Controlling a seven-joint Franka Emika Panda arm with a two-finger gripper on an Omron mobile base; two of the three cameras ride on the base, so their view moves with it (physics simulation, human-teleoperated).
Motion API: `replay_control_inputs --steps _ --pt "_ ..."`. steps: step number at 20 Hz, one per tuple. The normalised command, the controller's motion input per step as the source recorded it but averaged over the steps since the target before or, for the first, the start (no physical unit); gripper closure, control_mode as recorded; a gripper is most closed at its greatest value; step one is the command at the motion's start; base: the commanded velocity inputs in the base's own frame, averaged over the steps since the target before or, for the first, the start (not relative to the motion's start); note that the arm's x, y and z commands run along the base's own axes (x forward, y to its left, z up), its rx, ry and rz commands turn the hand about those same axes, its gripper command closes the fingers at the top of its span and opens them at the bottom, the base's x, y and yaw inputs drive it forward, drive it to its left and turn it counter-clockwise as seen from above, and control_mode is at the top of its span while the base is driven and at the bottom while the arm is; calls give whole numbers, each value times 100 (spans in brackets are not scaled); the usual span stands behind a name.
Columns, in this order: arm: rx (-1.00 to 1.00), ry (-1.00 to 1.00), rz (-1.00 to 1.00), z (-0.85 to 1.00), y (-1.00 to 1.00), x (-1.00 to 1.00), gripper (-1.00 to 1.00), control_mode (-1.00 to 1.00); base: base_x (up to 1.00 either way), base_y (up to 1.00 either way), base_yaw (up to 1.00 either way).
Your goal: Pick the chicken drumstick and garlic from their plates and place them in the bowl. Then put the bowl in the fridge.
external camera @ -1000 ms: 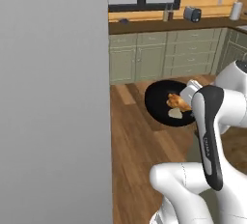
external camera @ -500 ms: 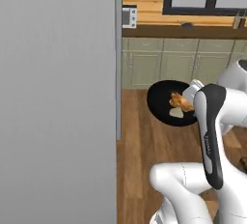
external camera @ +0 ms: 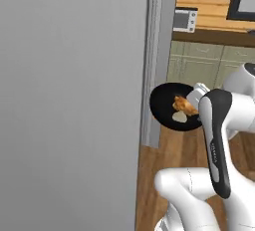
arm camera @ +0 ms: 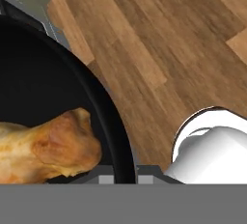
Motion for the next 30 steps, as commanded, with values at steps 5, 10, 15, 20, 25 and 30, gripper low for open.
replay_control_inputs --steps 5,10,15,20,25,30 --pt "0 0 0 0 0 0 100 100 80 -4 33" --pt "0 0 0 0 0 0 100 100 -2 11 56" --pt "0 0 0 0 0 0 100 100 16 3 64" --pt "0 0 0 0 0 0 100 100 47 0 77" --pt "0 0 0 0 0 0 100 100 61 -7 75" --pt "0 0 0 0 0 0 100 100 63 -28 23"
